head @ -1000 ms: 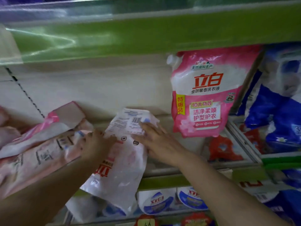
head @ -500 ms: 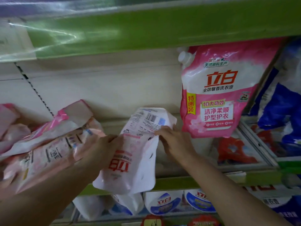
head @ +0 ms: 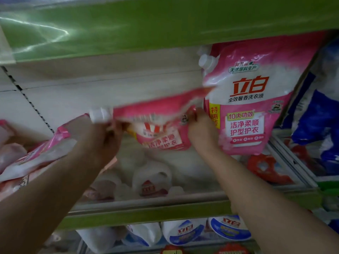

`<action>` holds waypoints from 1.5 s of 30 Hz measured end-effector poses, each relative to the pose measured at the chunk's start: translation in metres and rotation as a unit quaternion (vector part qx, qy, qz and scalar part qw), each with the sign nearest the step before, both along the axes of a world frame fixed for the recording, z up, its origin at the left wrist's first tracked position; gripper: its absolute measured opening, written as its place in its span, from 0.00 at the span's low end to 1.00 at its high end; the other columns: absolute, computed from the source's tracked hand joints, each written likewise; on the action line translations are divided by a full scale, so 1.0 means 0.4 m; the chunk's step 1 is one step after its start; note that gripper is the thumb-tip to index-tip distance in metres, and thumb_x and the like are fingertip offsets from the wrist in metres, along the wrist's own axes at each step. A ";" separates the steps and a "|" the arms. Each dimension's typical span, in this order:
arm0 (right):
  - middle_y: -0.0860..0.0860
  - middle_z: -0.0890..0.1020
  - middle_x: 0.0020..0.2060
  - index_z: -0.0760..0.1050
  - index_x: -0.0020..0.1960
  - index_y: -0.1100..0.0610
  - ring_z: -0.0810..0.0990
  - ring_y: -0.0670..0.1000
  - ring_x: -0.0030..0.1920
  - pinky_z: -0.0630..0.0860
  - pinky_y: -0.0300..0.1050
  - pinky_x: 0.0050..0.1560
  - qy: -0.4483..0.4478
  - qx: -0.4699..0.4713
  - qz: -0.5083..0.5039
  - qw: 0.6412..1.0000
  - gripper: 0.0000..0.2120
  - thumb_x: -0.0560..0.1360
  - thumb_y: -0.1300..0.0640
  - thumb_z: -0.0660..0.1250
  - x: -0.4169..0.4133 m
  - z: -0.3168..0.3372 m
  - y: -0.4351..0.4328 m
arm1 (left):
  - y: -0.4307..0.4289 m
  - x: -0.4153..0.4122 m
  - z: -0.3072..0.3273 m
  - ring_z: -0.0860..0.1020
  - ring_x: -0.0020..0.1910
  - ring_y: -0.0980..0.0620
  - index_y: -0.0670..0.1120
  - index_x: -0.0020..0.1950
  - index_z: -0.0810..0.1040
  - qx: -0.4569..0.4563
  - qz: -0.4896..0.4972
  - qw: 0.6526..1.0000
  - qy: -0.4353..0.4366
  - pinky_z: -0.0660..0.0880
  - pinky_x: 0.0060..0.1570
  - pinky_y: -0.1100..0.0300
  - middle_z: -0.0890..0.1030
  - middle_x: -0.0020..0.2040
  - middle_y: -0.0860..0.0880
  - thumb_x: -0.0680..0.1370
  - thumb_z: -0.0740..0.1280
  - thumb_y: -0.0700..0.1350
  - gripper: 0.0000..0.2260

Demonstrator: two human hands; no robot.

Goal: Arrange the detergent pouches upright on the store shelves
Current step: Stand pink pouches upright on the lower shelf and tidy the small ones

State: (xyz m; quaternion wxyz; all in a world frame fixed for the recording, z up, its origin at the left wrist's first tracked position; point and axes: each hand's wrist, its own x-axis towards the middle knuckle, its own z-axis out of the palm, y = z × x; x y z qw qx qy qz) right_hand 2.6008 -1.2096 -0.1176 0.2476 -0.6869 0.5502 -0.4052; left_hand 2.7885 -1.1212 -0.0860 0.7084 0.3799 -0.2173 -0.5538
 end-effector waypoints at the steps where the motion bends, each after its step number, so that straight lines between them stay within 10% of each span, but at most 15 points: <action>1: 0.62 0.79 0.42 0.71 0.55 0.63 0.79 0.61 0.48 0.63 0.44 0.37 -0.016 -0.012 -0.014 1.000 0.12 0.81 0.58 0.52 0.011 0.003 -0.016 | -0.013 0.000 0.018 0.78 0.22 0.59 0.40 0.44 0.72 -0.006 0.068 0.998 -0.005 0.73 0.25 0.72 0.80 0.29 0.47 0.76 0.62 0.33 0.04; 4: 0.60 0.80 0.40 0.68 0.61 0.64 0.80 0.61 0.47 0.64 0.42 0.32 -0.071 -0.021 -0.012 0.997 0.15 0.82 0.56 0.53 0.023 -0.007 -0.028 | -0.068 -0.011 0.014 0.82 0.29 0.56 0.40 0.45 0.73 0.008 0.089 0.992 -0.085 0.78 0.30 0.66 0.81 0.32 0.46 0.80 0.56 0.34 0.07; 8: 0.57 0.74 0.62 0.53 0.73 0.60 0.76 0.55 0.61 0.73 0.40 0.57 -0.070 0.007 0.042 0.997 0.29 0.77 0.56 0.63 0.018 -0.101 0.007 | -0.069 -0.055 -0.095 0.78 0.51 0.56 0.39 0.73 0.61 0.088 0.015 0.962 -0.258 0.75 0.53 0.65 0.76 0.51 0.47 0.81 0.50 0.33 0.20; 13: 0.60 0.53 0.74 0.31 0.74 0.60 0.61 0.59 0.72 0.66 0.56 0.69 0.082 0.086 0.069 0.990 0.43 0.77 0.59 0.63 0.023 -0.169 0.029 | -0.085 -0.103 -0.174 0.73 0.43 0.55 0.56 0.75 0.54 0.134 0.019 0.933 -0.332 0.70 0.45 0.57 0.72 0.45 0.57 0.75 0.65 0.32 0.35; 20: 0.62 0.64 0.70 0.37 0.75 0.64 0.67 0.59 0.68 0.67 0.49 0.64 0.136 0.087 0.016 0.987 0.31 0.79 0.67 0.52 0.031 -0.138 -0.034 | -0.146 -0.062 -0.193 0.75 0.52 0.45 0.46 0.71 0.63 0.119 0.039 0.929 -0.348 0.75 0.42 0.57 0.72 0.63 0.48 0.75 0.67 0.33 0.27; 30: 0.64 0.67 0.68 0.48 0.74 0.67 0.73 0.61 0.63 0.72 0.51 0.58 0.266 0.077 -0.012 0.961 0.24 0.79 0.66 0.49 0.030 -0.162 -0.003 | -0.048 -0.101 -0.205 0.74 0.50 0.53 0.46 0.73 0.63 0.104 0.064 0.902 -0.413 0.71 0.47 0.60 0.72 0.59 0.47 0.76 0.62 0.30 0.27; 33: 0.59 0.79 0.56 0.72 0.61 0.65 0.79 0.58 0.54 0.73 0.46 0.45 0.397 0.005 0.036 0.917 0.15 0.77 0.67 0.54 0.024 -0.132 0.043 | 0.003 -0.045 -0.167 0.74 0.52 0.50 0.45 0.71 0.65 0.095 0.180 0.812 -0.547 0.73 0.48 0.64 0.69 0.63 0.44 0.75 0.64 0.32 0.26; 40: 0.58 0.83 0.42 0.81 0.48 0.62 0.83 0.58 0.39 0.79 0.47 0.33 0.364 -0.155 0.119 0.911 0.23 0.52 0.67 0.76 0.065 -0.148 0.076 | 0.058 0.097 -0.074 0.74 0.59 0.38 0.38 0.71 0.63 0.185 0.317 0.687 -0.627 0.69 0.60 0.54 0.62 0.69 0.37 0.73 0.70 0.36 0.29; 42: 0.60 0.77 0.61 0.75 0.63 0.60 0.78 0.61 0.58 0.77 0.54 0.55 0.351 -0.153 0.142 0.913 0.31 0.60 0.66 0.74 0.067 -0.152 0.070 | 0.066 0.104 -0.071 0.72 0.61 0.36 0.40 0.71 0.65 0.194 0.320 0.641 -0.670 0.69 0.60 0.50 0.62 0.70 0.38 0.72 0.70 0.35 0.29; 45: 0.51 0.43 0.77 0.50 0.76 0.53 0.42 0.55 0.76 0.43 0.56 0.75 0.377 -0.128 0.180 0.899 0.29 0.78 0.59 0.57 0.050 -0.164 0.053 | 0.080 0.125 -0.056 0.67 0.65 0.35 0.41 0.70 0.68 0.193 0.361 0.586 -0.699 0.65 0.64 0.48 0.62 0.69 0.36 0.68 0.69 0.32 0.30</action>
